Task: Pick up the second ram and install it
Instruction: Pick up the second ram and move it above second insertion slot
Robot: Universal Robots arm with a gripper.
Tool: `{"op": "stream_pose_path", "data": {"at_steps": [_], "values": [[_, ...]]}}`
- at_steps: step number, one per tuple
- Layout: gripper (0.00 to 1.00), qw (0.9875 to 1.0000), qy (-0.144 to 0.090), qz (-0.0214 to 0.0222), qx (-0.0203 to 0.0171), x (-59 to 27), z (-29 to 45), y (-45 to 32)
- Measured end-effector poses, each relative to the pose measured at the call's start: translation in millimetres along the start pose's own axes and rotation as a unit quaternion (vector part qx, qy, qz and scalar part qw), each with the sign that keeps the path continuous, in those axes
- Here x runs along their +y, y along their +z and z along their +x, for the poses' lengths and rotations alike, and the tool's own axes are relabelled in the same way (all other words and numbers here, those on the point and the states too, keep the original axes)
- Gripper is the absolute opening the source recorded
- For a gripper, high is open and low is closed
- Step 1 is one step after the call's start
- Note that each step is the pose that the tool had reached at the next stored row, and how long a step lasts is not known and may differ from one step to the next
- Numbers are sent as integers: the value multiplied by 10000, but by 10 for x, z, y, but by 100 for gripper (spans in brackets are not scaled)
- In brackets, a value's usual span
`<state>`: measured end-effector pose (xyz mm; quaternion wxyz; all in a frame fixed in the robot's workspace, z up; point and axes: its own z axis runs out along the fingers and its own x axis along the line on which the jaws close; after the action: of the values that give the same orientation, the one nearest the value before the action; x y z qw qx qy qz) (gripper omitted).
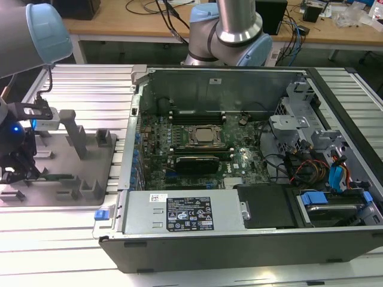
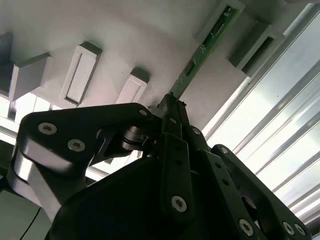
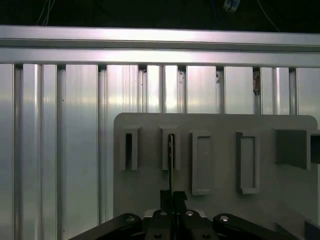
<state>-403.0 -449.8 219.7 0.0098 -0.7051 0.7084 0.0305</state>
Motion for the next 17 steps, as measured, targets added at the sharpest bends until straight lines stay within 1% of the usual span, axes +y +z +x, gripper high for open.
{"op": "stream_pose_path", "data": {"at_steps": [1, 2, 3, 8, 9, 10, 13, 14, 17], "values": [[9, 10000, 0, 0, 0, 4, -6, -109], [9, 10000, 0, 0, 0, 5, -9, -153], [9, 10000, 0, 0, 0, 7, -12, -216], [9, 10000, 0, 0, 0, 13, -24, -412], [9, 10000, 0, 0, 0, 13, -25, -432], [9, 10000, 0, 0, 0, 14, -28, -484], [9, 10000, 0, 0, 0, 16, -32, -543], [9, 10000, 0, 0, 0, 18, -35, -592], [9, 10000, 0, 0, 0, 19, -40, -632]]}}
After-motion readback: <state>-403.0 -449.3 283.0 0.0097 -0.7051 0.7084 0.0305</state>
